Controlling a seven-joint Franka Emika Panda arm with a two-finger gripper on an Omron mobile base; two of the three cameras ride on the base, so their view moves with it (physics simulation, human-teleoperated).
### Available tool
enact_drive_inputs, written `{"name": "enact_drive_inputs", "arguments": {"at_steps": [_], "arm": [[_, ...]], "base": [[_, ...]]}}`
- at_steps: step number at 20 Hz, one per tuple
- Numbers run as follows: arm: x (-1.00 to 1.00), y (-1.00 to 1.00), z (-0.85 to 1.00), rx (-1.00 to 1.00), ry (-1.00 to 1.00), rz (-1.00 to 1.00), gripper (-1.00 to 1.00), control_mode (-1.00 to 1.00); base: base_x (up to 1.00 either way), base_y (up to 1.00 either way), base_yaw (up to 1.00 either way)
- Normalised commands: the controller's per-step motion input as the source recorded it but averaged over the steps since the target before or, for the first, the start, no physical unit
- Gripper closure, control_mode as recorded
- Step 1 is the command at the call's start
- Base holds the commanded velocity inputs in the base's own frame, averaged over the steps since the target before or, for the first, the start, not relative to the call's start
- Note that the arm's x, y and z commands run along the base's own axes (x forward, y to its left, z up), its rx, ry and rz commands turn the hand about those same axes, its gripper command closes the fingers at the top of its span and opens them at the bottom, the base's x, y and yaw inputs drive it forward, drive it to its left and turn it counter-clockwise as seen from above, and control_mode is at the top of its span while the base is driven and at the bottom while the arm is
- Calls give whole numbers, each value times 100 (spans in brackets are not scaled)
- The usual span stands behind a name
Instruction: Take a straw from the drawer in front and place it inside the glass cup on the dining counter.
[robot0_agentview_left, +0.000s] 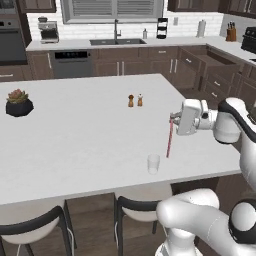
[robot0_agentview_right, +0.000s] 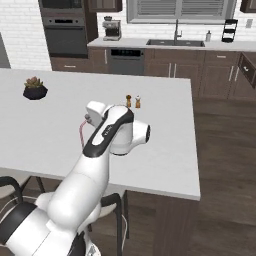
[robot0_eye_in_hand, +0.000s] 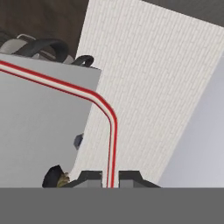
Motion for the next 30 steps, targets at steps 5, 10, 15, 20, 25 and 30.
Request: {"name": "enact_drive_inputs", "arguments": {"at_steps": [5, 10, 15, 20, 25, 30], "arm": [[21, 5, 5, 0, 0, 0, 100, -100], [3, 0, -3, 0, 0, 0, 100, -100], [0, 0, -7, 0, 0, 0, 100, -100], [1, 0, -10, 0, 0, 0, 100, -100], [5, 0, -28, 0, 0, 0, 100, -100], [25, 0, -20, 0, 0, 0, 100, -100]], "base": [[0, 0, 0], [0, 0, 0], [0, 0, 0], [0, 0, 0], [0, 0, 0], [0, 0, 0]]}}
